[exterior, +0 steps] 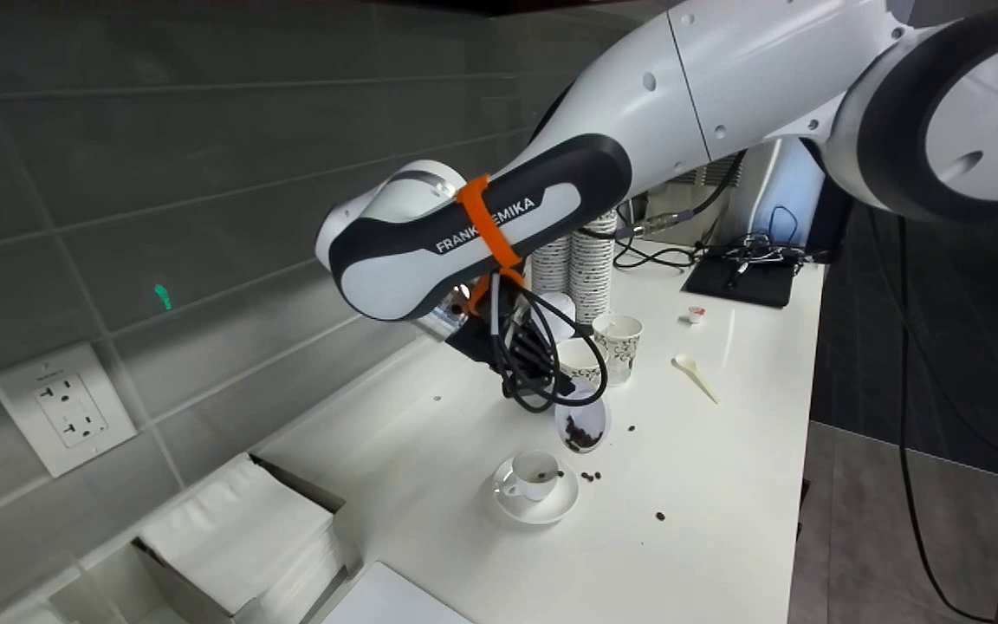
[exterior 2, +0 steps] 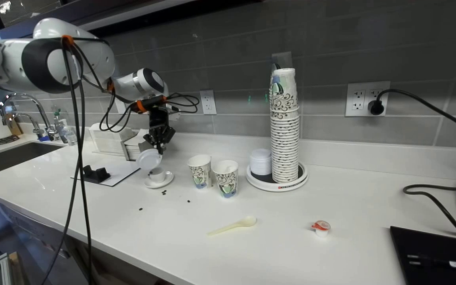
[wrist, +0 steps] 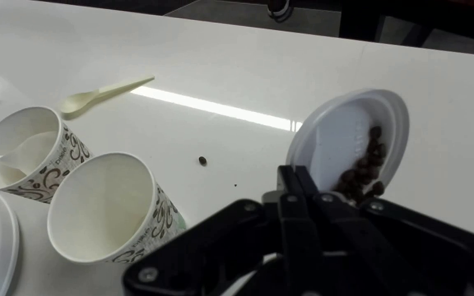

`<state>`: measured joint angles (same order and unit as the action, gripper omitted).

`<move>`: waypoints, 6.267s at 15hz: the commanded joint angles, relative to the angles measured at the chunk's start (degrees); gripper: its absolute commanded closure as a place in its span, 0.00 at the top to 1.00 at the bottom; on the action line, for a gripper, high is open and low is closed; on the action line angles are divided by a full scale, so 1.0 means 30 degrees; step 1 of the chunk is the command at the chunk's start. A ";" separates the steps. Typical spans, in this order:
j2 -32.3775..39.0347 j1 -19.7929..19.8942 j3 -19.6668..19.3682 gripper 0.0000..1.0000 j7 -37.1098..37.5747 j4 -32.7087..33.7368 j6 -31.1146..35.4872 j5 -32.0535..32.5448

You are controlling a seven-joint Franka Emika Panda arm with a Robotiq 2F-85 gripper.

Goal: Lift the coffee lid and pour some of its contents into the tea cup

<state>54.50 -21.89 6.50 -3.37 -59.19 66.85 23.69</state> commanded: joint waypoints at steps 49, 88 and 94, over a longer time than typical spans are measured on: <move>0.5474 -0.0916 -0.2178 0.00 0.0984 0.9315 -0.3451 -0.1033; -0.2946 0.4414 0.2303 0.76 -0.4669 -0.7000 1.6443 -0.3273; -0.7469 0.2893 0.0544 1.00 0.2136 -1.1863 1.7174 -0.3866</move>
<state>40.83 -11.05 10.98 -5.74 -83.70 115.76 13.16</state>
